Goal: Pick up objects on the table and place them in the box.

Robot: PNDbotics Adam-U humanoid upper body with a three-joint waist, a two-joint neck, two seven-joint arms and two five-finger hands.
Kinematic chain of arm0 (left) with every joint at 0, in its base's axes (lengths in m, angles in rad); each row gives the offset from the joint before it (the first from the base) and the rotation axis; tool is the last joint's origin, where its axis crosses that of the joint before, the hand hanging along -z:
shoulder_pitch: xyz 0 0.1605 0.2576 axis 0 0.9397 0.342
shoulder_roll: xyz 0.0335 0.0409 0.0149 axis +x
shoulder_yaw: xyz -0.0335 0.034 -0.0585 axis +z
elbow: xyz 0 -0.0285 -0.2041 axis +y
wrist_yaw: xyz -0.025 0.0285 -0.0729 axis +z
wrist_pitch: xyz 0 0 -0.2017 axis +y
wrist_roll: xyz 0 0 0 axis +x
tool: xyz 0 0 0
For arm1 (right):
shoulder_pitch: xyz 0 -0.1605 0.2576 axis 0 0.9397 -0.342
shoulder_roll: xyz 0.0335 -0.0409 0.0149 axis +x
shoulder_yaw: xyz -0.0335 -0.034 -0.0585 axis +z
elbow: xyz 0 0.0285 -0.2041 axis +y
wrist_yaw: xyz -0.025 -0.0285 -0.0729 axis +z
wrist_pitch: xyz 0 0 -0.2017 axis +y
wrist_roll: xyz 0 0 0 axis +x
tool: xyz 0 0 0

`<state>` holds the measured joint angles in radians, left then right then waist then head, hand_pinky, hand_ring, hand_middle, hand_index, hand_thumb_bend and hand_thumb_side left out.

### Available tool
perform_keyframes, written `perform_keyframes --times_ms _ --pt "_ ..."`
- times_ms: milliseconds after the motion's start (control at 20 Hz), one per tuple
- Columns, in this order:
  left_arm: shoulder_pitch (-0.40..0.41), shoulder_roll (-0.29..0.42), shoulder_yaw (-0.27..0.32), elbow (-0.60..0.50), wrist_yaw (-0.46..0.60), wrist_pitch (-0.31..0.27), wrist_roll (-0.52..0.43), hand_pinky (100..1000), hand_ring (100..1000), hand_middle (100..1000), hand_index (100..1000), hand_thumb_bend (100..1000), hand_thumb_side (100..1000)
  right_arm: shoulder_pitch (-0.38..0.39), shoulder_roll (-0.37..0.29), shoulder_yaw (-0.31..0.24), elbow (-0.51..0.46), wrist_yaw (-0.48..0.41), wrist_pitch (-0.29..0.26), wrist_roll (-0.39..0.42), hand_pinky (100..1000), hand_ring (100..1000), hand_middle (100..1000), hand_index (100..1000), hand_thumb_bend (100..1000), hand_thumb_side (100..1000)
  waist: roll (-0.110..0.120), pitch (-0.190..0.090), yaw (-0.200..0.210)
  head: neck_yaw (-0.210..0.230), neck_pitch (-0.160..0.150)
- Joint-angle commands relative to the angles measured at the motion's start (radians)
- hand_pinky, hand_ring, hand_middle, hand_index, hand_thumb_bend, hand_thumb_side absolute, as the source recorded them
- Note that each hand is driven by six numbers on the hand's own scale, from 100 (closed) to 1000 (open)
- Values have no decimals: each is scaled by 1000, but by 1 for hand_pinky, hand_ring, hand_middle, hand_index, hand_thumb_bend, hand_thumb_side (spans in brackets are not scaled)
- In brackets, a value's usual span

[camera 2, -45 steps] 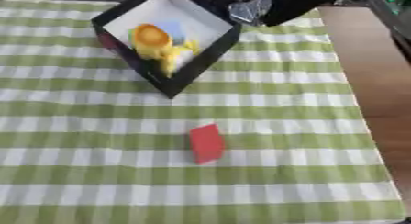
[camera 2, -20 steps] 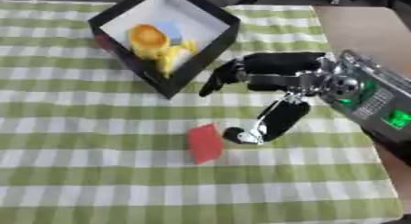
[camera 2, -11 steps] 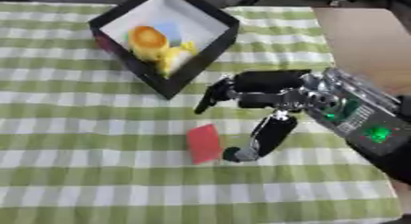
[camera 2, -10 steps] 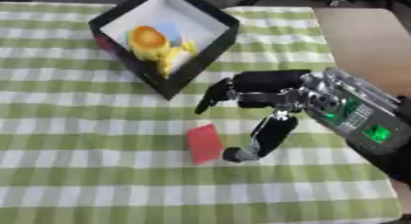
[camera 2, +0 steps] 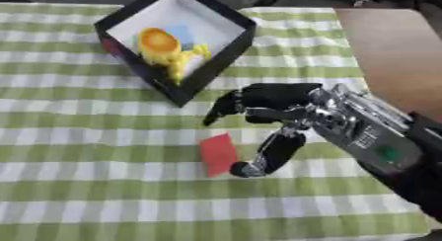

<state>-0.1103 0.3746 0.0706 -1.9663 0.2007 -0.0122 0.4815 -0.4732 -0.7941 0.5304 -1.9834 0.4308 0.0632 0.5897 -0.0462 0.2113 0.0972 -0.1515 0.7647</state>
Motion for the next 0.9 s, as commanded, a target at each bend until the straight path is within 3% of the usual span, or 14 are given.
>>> perform_keyframes --times_ms 50,400,900 --pt "-2 7 4 -12 3 2 2 853 774 778 843 256 716 -2 -3 -8 -17 24 12 -4 862 862 818 875 382 275 -5 -25 2 -3 5" --pt "-3 -1 6 -12 4 2 6 851 774 777 842 258 717 18 20 -13 -11 54 35 21 862 862 818 875 384 283 -5 -15 8 -6 5" --pt "-8 -11 7 -16 5 3 11 850 772 776 841 261 718 20 66 -17 115 112 -3 1 860 858 815 872 399 280 -2 2 21 -10 5"
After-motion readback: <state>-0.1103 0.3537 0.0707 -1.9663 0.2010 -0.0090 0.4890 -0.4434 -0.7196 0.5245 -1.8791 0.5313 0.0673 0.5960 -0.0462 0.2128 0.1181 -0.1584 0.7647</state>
